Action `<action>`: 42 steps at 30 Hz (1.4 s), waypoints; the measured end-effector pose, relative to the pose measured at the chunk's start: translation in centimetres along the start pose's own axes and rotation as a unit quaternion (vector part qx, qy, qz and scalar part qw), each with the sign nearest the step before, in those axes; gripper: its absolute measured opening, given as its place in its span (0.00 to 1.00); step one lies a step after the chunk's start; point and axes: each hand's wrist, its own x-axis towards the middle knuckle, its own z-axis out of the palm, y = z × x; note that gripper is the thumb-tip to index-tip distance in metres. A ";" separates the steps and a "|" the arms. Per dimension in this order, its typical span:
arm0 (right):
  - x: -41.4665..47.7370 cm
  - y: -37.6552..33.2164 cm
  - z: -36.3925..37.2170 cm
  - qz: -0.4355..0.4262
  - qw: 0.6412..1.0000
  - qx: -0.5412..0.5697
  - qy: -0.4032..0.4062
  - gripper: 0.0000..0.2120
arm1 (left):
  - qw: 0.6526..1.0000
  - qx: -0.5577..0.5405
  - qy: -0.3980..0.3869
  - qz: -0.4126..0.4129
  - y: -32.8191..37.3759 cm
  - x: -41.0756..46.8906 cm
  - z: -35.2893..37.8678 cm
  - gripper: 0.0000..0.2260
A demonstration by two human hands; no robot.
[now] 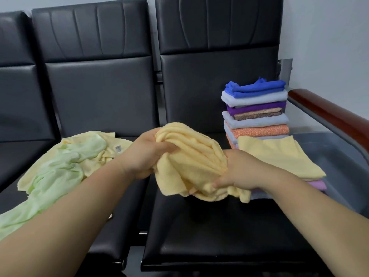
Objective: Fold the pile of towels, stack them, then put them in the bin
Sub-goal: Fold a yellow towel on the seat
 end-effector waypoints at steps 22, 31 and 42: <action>1.1 0.2 0.1 0.026 0.985 -0.112 0.127 0.08 | 0.981 0.174 -0.083 0.008 -0.4 -0.1 0.2 0.18; 0.0 0.3 -0.8 -0.047 0.980 0.181 0.071 0.08 | 0.981 0.189 0.034 0.017 -0.4 -0.2 -0.7 0.05; 3.0 1.5 -0.5 0.019 0.977 -0.194 0.089 0.07 | 0.880 0.471 -0.038 -0.039 0.2 0.2 -1.2 0.15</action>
